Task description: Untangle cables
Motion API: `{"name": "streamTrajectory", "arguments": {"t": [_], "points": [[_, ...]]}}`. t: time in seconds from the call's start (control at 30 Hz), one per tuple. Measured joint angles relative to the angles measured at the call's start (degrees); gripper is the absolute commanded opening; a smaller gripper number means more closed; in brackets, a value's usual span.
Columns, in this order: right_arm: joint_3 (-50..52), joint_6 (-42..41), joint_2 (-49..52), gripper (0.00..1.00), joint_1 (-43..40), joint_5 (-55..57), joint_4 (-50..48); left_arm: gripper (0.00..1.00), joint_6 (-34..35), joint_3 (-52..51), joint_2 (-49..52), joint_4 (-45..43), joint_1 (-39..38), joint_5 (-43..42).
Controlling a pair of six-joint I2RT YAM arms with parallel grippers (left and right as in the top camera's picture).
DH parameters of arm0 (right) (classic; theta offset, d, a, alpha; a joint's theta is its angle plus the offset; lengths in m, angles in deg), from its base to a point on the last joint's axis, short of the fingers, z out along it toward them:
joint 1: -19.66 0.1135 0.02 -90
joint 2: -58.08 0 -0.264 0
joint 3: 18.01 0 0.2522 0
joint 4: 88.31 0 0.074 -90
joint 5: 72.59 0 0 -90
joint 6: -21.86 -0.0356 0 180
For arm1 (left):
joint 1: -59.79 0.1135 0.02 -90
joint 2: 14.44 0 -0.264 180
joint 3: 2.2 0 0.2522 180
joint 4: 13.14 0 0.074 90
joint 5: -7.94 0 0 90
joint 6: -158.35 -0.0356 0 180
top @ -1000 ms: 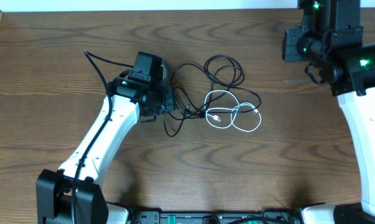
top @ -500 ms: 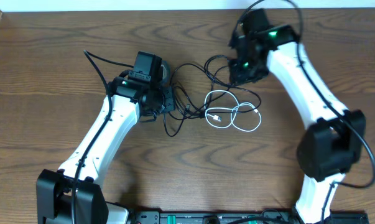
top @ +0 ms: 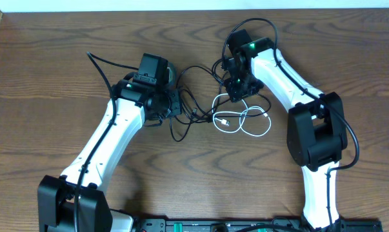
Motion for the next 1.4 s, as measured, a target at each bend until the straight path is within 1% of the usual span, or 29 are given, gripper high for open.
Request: {"name": "streamTrajectory", "arguments": {"t": [0.07,0.1,0.13,0.17,0.37,0.47,0.57,0.63,0.77,0.87,0.9,1.0,1.03,1.07,1.13,1.17,1.2,1.27,1.37,1.4], "points": [[0.0,0.2,0.8,0.31,0.0,0.1,-0.1,0.08,0.0,0.0,0.0,0.0,0.0,0.0],[0.0,0.4,1.6,0.16,0.0,0.2,-0.1,0.07,0.0,0.0,0.0,0.0,0.0,0.0],[0.0,0.4,2.6,0.05,0.0,0.3,-0.2,0.08,0.0,0.0,0.0,0.0,0.0,0.0],[0.1,0.7,3.4,0.01,0.0,0.5,-0.1,0.07,0.0,0.0,0.0,0.0,0.0,0.0],[0.3,0.6,3.6,0.01,0.1,0.2,4.5,0.07,0.0,0.0,0.0,0.0,0.0,0.0],[0.3,0.5,2.6,0.01,0.1,-0.4,4.4,0.08,0.0,0.0,0.0,0.0,0.0,0.0],[0.3,-0.5,-4.9,0.01,-0.2,-0.9,2.3,0.08,0.0,0.0,0.0,0.0,0.0,0.0],[0.1,-2.0,-12.6,0.01,-0.9,-1.1,-0.3,0.08,0.0,0.0,0.0,0.0,0.0,0.0],[-0.5,-7.6,-24.8,0.01,-5.4,-1.0,-5.7,0.07,0.0,0.0,0.0,0.0,0.0,0.0],[-0.5,-11.4,-29.4,0.01,-9.4,-0.1,-7.5,0.08,0.0,0.0,0.0,0.0,0.0,0.0],[-0.5,-12.7,-31.4,0.01,-12.1,0.9,-7.5,0.07,0.0,0.0,0.0,0.0,0.0,0.0],[-0.5,-14.0,-34.0,0.02,-17.0,1.6,-5.5,0.07,0.0,0.0,0.0,0.0,0.0,0.0],[-0.6,-13.9,-34.0,0.16,-17.9,0.7,-3.8,0.07,0.0,0.0,0.0,0.0,0.0,0.0],[-0.6,-13.0,-33.8,0.26,-18.1,-1.1,-1.7,0.08,0.0,0.0,0.0,0.0,0.0,0.0],[-0.7,-8.5,-32.8,0.39,-17.1,-6.1,1.6,0.07,0.0,0.0,0.0,0.0,0.0,0.0],[-0.7,-5.7,-31.6,0.77,-15.9,-8.9,2.6,0.07,0.0,0.0,0.0,0.0,0.0,0.0],[-0.7,-4.2,-30.4,0.99,-14.8,-10.7,3.1,0.07,0.0,0.0,0.0,0.0,0.0,0.0],[-0.7,-1.7,-26.7,0.99,-12.0,-13.6,2.3,0.08,0.0,0.0,0.0,0.0,0.0,0.0],[-0.7,-0.9,-24.6,0.99,-10.6,-14.6,2.0,0.07,0.0,0.0,0.0,0.0,0.0,0.0],[-0.7,-0.9,-23.9,0.97,-10.3,-14.5,2.1,0.08,0.0,0.0,0.0,0.0,0.0,0.0]]}}
